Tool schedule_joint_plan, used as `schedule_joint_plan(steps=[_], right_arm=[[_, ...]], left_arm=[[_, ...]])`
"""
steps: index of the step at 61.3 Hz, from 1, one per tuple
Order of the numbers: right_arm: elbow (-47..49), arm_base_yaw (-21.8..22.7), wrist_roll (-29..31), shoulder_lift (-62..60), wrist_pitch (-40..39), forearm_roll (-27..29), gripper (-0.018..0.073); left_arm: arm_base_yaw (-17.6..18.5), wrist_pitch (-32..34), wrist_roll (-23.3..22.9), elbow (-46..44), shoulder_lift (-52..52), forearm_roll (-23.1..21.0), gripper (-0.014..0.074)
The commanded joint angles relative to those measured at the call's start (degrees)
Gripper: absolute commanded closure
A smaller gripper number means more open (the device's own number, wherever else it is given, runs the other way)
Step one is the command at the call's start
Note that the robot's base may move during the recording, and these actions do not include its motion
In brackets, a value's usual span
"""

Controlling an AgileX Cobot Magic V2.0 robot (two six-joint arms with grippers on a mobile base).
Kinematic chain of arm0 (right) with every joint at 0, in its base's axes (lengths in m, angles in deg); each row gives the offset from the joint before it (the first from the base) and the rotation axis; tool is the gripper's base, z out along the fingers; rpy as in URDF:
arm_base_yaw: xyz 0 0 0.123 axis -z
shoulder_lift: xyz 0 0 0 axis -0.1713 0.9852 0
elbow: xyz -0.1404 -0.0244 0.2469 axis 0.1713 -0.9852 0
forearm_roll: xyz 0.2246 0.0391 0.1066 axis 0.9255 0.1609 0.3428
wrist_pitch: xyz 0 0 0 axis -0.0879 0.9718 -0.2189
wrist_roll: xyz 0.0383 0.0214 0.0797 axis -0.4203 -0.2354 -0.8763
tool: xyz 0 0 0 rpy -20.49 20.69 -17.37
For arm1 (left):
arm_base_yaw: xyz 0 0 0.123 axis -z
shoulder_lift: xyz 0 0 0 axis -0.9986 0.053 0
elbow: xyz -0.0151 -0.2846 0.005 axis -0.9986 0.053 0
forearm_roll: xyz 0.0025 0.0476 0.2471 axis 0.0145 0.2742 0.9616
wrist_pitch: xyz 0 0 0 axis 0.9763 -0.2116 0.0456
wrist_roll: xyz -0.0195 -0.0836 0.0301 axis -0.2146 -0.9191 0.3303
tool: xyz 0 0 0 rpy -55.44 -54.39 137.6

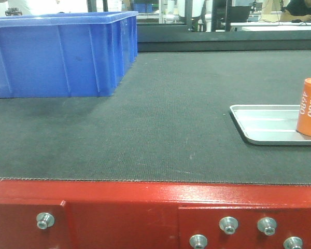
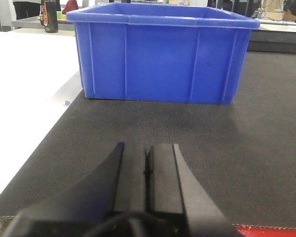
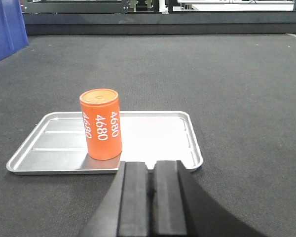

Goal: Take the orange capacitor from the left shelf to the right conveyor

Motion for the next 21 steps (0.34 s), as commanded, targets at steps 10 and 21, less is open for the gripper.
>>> schedule_joint_plan(steps=[10, 21], right_arm=[[0.2, 0.4, 0.0, -0.6, -5.5, 0.3, 0.0505], [0.2, 0.4, 0.0, -0.6, -5.5, 0.3, 0.0505]], left_arm=[[-0.1, 5.2, -0.1, -0.2, -0.7, -0.1, 0.0723], [-0.1, 5.2, -0.1, -0.2, -0.7, -0.1, 0.0723]])
